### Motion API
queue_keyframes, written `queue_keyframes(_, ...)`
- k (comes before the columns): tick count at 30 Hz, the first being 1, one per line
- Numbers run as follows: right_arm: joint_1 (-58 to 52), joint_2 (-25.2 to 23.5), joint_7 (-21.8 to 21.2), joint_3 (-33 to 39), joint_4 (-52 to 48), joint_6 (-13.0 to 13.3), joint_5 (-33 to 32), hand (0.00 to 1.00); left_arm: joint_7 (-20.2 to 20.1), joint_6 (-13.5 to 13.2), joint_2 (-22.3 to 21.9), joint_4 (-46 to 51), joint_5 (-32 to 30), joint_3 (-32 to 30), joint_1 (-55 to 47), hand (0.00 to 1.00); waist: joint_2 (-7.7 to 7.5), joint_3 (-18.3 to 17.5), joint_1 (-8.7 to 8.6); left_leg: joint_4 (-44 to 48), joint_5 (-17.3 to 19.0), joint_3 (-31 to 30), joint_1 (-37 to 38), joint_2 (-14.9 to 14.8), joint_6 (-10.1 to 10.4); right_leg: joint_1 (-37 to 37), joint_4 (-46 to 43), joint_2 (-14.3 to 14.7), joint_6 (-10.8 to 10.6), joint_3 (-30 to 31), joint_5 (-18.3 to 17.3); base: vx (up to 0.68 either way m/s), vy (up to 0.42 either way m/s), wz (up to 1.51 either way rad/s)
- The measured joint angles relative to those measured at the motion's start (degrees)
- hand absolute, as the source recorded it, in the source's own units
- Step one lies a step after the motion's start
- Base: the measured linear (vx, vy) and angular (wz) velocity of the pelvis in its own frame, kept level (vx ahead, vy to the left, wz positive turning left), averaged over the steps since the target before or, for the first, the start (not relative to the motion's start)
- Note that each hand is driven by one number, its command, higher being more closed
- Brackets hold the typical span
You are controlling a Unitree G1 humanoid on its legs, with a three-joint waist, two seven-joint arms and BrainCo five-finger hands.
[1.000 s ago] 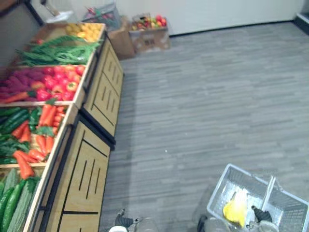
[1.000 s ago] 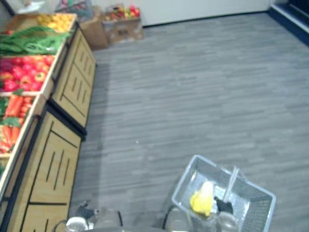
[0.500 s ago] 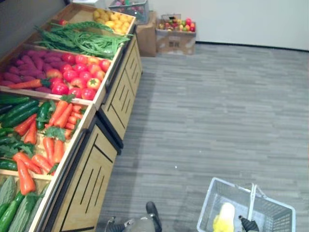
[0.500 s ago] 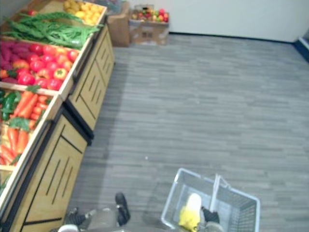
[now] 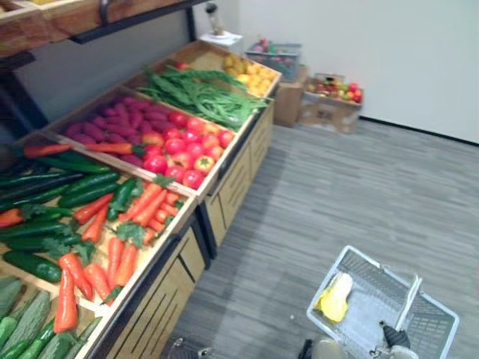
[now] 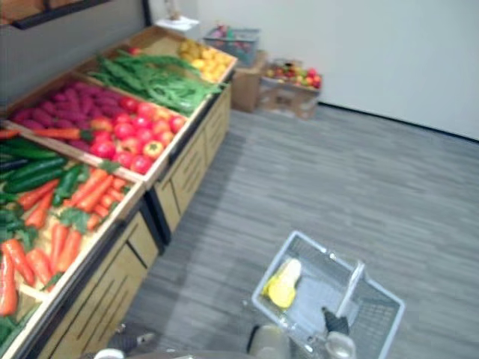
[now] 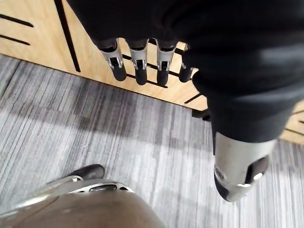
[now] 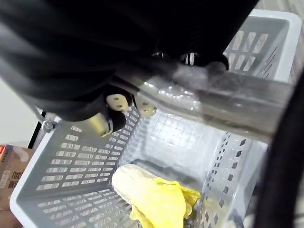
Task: Pick vegetable in the basket
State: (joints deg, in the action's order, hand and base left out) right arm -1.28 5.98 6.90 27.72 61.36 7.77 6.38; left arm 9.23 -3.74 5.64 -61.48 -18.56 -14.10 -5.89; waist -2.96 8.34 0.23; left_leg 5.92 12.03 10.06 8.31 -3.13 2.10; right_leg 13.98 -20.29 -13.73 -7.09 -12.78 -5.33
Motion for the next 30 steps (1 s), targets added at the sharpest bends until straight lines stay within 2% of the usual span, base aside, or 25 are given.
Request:
queue_keyframes(1, -0.2, -0.7, 0.0, 0.6, -0.2, 0.0, -0.2, 1.00, 0.0, 0.0, -0.1, 0.0, 0.1, -1.5, -0.1, 0.00, -0.59, 0.3, 0.17, 1.8, 2.4, -1.5, 0.2, -0.6, 1.3, -1.2, 6.0, -0.3, 0.7, 1.2, 5.2, 0.38, -0.439, 0.47)
queue_keyframes(2, -0.1, -0.6, 0.0, 1.3, -0.3, -0.2, -0.2, 1.00, 0.0, 0.0, -1.3, 0.0, 0.2, -3.2, -0.2, 0.00, 0.74, 0.6, 0.58, 2.2, 3.2, -1.5, 1.2, -3.0, 3.5, -2.6, 5.8, 2.0, 1.6, -0.6, 6.2, 0.45, -0.507, 0.39)
queue_keyframes(3, -0.2, -0.2, 0.0, 1.6, -0.8, -0.1, -0.2, 1.00, -0.1, -0.2, -2.3, 0.1, 0.2, -3.9, -0.4, 0.00, 2.14, 0.6, 0.95, 2.0, 3.0, -0.9, 1.3, -4.7, 3.7, -2.4, 4.6, 3.3, 2.4, -1.5, 4.5, 0.37, -0.392, 0.18)
queue_keyframes(4, -0.1, -0.1, -0.1, 1.7, -1.0, -0.2, -0.2, 1.00, -0.2, -0.2, -2.8, 0.2, 0.2, -4.4, -0.3, 0.00, 2.74, 0.8, 1.08, 1.7, 2.8, -0.8, 1.6, -5.5, 3.8, -2.1, 3.2, 3.8, 2.6, -2.1, 3.1, 0.25, -0.252, 0.26)
queue_keyframes(5, -0.2, -0.4, -0.1, 2.4, -1.5, -0.3, -0.2, 1.00, -0.3, -0.3, -3.3, 0.4, 0.2, -4.9, -0.3, 0.00, 3.21, 1.2, 1.02, -0.1, 1.4, -1.2, 2.8, -6.5, 4.5, -2.1, 0.1, 4.3, 3.2, -3.0, 0.3, 0.27, -0.294, 0.39)
queue_keyframes(6, -0.8, -0.6, -0.3, 4.0, -1.5, -0.7, -0.2, 1.00, -0.5, -0.7, -3.3, 0.4, 0.3, -5.7, -0.4, 0.00, 2.98, 1.2, 1.19, -1.7, 0.4, -1.4, 4.2, -6.9, 5.0, -2.0, -3.7, 4.1, 3.0, -3.4, -3.1, 0.26, -0.282, 0.43)
queue_keyframes(9, -3.1, -0.5, -0.4, 6.1, -1.7, -1.2, -0.2, 1.00, -0.6, -0.8, -3.9, 0.5, 0.4, -6.8, -0.7, 0.00, 2.68, 0.5, 1.50, -2.3, 0.2, -3.7, 5.2, -8.0, 4.7, -2.5, -8.9, 3.8, 3.1, -5.8, -9.9, 0.29, -0.270, 0.53)
queue_keyframes(11, -3.6, -0.7, -0.5, 6.9, -1.2, -1.3, -0.2, 1.00, -0.6, -0.8, -4.0, 0.6, 1.0, -7.6, -1.1, 0.00, 2.98, 0.1, 1.43, -1.0, -0.6, -6.6, 4.2, -8.9, 4.5, -4.4, -7.9, 4.6, 3.7, -7.2, -11.0, 0.29, -0.181, 0.73)
queue_keyframes(12, -4.2, -0.8, -0.5, 8.1, 0.0, -1.4, -0.2, 1.00, -0.6, -0.8, -4.2, 1.2, 2.0, -7.8, -1.6, 0.00, 3.27, -0.8, 1.30, 2.4, -1.2, -9.8, 1.7, -9.5, 4.6, -7.0, -6.9, 4.4, 4.3, -9.9, -10.6, 0.29, -0.146, 1.04)
queue_keyframes(13, -4.6, -0.7, -0.5, 8.4, 0.3, -1.5, -0.2, 1.00, -0.6, -0.7, -4.1, 1.4, 2.2, -7.8, -1.6, 0.00, 3.17, -0.9, 1.23, 4.1, -1.5, -11.3, 0.6, -9.5, 4.7, -8.1, -6.6, 4.3, 4.6, -10.0, -10.4, 0.24, -0.086, 1.10)
queue_keyframes(14, -5.2, -0.5, -0.5, 8.9, 0.4, -1.8, -0.2, 1.00, -0.6, -0.8, -4.1, 2.0, 2.4, -7.8, -1.7, 0.00, 2.43, -0.8, 1.22, 6.3, -1.9, -12.3, -0.9, -9.4, 5.3, -9.0, -6.4, 4.2, 4.8, -9.8, -10.3, 0.28, -0.043, 1.30)
queue_keyframes(15, -6.1, -0.6, -0.5, 10.2, 1.0, -2.4, -0.2, 1.00, -0.6, -0.8, -3.9, 2.9, 2.7, -7.6, -1.7, 0.00, 2.43, -1.2, 1.29, 11.0, -3.4, -12.2, -3.4, -9.2, 7.2, -11.8, -5.5, 3.7, 4.8, -10.2, -10.3, 0.30, -0.011, 1.66)
queue_keyframes(16, -6.7, -0.2, -0.5, 10.6, 2.2, -2.6, -0.2, 1.00, -0.6, -0.8, -3.4, 3.3, 2.7, -7.3, -2.1, 0.00, 0.72, -1.3, 1.33, 15.4, -5.6, -10.7, -6.3, -8.9, 8.7, -14.4, -4.3, 2.5, 4.8, -10.9, -10.3, 0.24, 0.000, 1.67)
queue_keyframes(17, -6.8, -0.2, -0.5, 10.8, 2.8, -2.7, -0.2, 1.00, -0.6, -0.8, -2.9, 3.3, 2.7, -6.6, -2.4, 0.00, -0.02, -1.5, 1.50, 18.0, -7.2, -8.8, -7.8, -8.7, 9.4, -16.0, -3.2, 1.9, 4.8, -11.3, -10.3, 0.18, 0.004, 1.43)
queue_keyframes(18, -7.0, -0.4, -0.5, 10.9, 2.9, -2.8, -0.1, 1.00, -0.6, -1.0, -1.8, 3.2, 2.8, -5.7, -2.8, 0.00, -1.38, -2.0, 1.57, 20.9, -8.1, -4.3, -10.0, -9.0, 9.2, -18.4, -1.3, 0.8, 4.8, -12.4, -10.3, 0.15, -0.014, 1.28)
queue_keyframes(19, -7.0, -0.2, -0.5, 10.9, 3.0, -2.8, -0.1, 1.00, -0.5, -1.0, -1.0, 3.2, 2.8, -4.7, -3.5, 0.00, -2.05, -2.5, 1.47, 19.1, -7.1, 6.1, -10.9, -10.1, 6.8, -20.5, -0.2, 0.0, 4.8, -13.9, -10.2, 0.21, 0.003, 1.53)
queue_keyframes(20, -6.7, 0.8, -0.8, 12.1, 3.1, -2.8, -0.1, 1.00, -0.4, -1.0, -1.0, 3.1, 2.8, -3.5, -3.6, 0.00, -1.04, -2.4, 1.26, 15.1, -9.9, 17.0, -11.4, -10.7, 1.9, -21.4, -1.8, -0.1, 4.8, -16.2, -10.2, 0.16, 0.029, 1.42)
queue_keyframes(21, -6.7, 1.2, -1.0, 12.9, 3.8, -2.8, -0.1, 1.00, -0.4, -0.9, -1.1, 2.8, 2.7, -3.1, -3.5, 0.00, -1.08, -2.6, 0.98, 13.9, -9.9, 21.6, -10.2, -11.7, 0.5, -20.9, -4.1, -0.4, 4.8, -17.1, -10.2, 0.16, 0.063, 1.38)
queue_keyframes(22, -6.3, 1.5, -1.1, 13.0, 4.0, -2.7, -0.2, 1.00, -0.2, -0.6, -1.5, 2.6, 2.7, -2.6, -2.5, 0.00, 1.75, -2.5, 0.68, 11.1, -10.2, 22.8, -10.0, -12.5, 0.0, -17.7, -9.3, -1.0, 5.3, -16.5, -10.1, 0.12, 0.085, 1.15)
queue_keyframes(23, -4.9, 1.8, -1.1, 12.7, 4.1, -2.5, -0.3, 1.00, 0.7, -0.6, -2.3, 2.0, 2.8, -2.8, -2.2, 0.00, 3.00, -2.9, 0.31, 6.9, -11.0, 22.5, -10.0, -13.3, 1.0, -16.6, 2.0, 2.4, 3.6, -15.7, -11.3, 0.15, 0.054, 1.11)
queue_keyframes(24, -3.8, 0.5, -1.1, 12.4, 4.0, -2.4, -0.3, 1.00, 0.7, -0.6, -0.8, 1.1, 2.7, -3.3, -2.3, 0.00, 1.50, -1.7, 0.06, 4.3, -12.5, 21.1, -10.0, -11.1, 2.2, -17.8, 14.8, 2.4, 0.3, -15.1, 0.9, 0.12, -0.001, 0.92)
queue_keyframes(26, -3.6, 0.6, -1.0, 12.7, 4.3, -2.4, -0.2, 1.00, 0.7, -0.3, -1.3, 0.0, 2.8, -2.9, -1.7, 0.00, 2.46, -2.0, -0.44, -1.7, -14.4, 18.7, -8.8, -10.5, 3.2, -19.0, 16.6, 3.7, 0.8, -17.1, 1.3, 0.12, -0.053, 0.65)
queue_keyframes(27, -3.3, 1.0, -1.1, 12.1, 4.3, -2.4, -0.2, 1.00, 0.8, -0.3, -2.0, 0.0, 2.8, -3.1, -1.6, 0.00, 2.93, -1.7, -0.15, -3.1, -14.7, 18.6, -8.8, -10.2, 3.4, -19.6, 18.0, 4.1, 0.8, -18.0, 1.3, 0.09, -0.019, 0.37)
queue_keyframes(30, -1.9, 1.0, -1.2, 11.8, 4.2, -2.4, -0.2, 1.00, 0.8, -0.2, -3.0, -0.1, 3.5, -3.1, -2.3, 0.00, 4.08, -1.5, 0.27, -3.8, -14.7, 17.9, -8.1, -9.3, 3.5, -20.8, 19.3, 3.8, 0.1, -18.2, 1.8, 0.04, 0.025, 0.15)
